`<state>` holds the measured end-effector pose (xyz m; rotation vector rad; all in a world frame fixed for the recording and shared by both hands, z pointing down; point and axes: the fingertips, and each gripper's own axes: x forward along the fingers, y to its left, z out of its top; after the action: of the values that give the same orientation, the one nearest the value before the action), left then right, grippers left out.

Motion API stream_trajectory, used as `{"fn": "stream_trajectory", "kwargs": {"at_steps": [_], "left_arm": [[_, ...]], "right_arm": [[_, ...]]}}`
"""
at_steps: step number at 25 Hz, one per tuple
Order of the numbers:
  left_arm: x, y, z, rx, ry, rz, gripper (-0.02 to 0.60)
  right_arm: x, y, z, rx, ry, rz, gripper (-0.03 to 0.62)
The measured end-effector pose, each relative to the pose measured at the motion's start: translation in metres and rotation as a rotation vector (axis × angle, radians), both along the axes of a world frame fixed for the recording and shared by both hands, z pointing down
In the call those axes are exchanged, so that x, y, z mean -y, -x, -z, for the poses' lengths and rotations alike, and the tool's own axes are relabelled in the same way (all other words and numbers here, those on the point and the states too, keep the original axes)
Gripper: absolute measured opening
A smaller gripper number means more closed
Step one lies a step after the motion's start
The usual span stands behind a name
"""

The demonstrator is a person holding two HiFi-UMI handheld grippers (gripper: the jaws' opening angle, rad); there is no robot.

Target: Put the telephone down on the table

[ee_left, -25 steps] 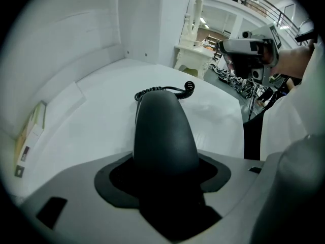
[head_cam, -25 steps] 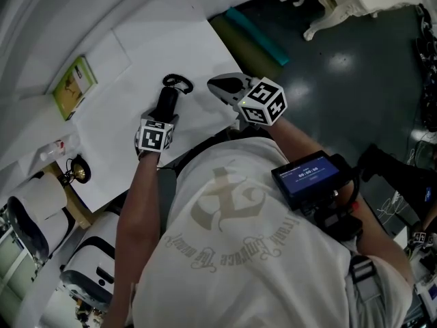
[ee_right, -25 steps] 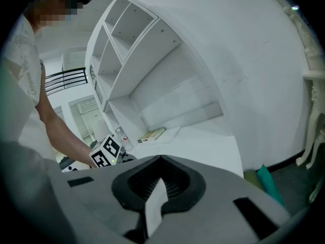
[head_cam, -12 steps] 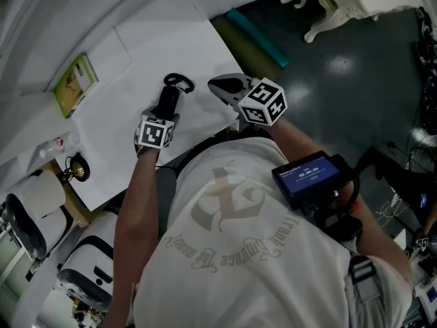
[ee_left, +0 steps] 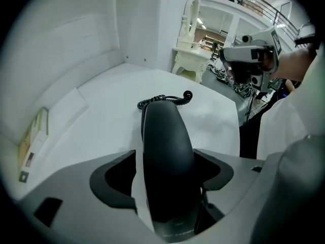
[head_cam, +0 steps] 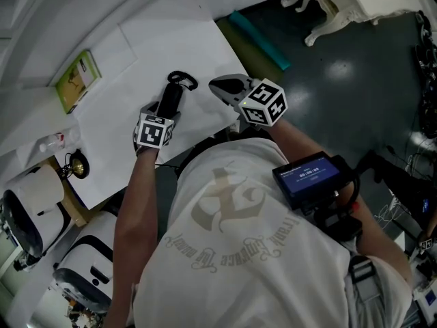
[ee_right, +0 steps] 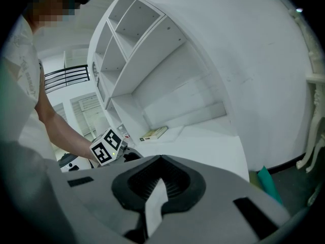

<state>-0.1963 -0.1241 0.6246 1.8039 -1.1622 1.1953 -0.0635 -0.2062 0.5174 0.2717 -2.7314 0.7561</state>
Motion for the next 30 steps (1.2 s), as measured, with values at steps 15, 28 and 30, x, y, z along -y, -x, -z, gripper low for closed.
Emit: {"fn": "stream_trajectory", "kwargs": {"at_steps": [15,28,30], "left_arm": [[-0.012,0.006,0.067,-0.064,-0.224,0.027,0.354],[-0.072,0.023,0.127,-0.196,-0.495,0.2,0.314],[-0.081,0.025,0.135,-0.2,-0.534,0.22,0.264]], "right_arm": [[-0.019,0.034,0.023,-0.005,-0.061,0.045,0.015],[-0.061,0.071,0.052,0.007,-0.136,0.153,0.015],[-0.068,0.076,0.056,0.011,-0.146,0.17,0.015]]}}
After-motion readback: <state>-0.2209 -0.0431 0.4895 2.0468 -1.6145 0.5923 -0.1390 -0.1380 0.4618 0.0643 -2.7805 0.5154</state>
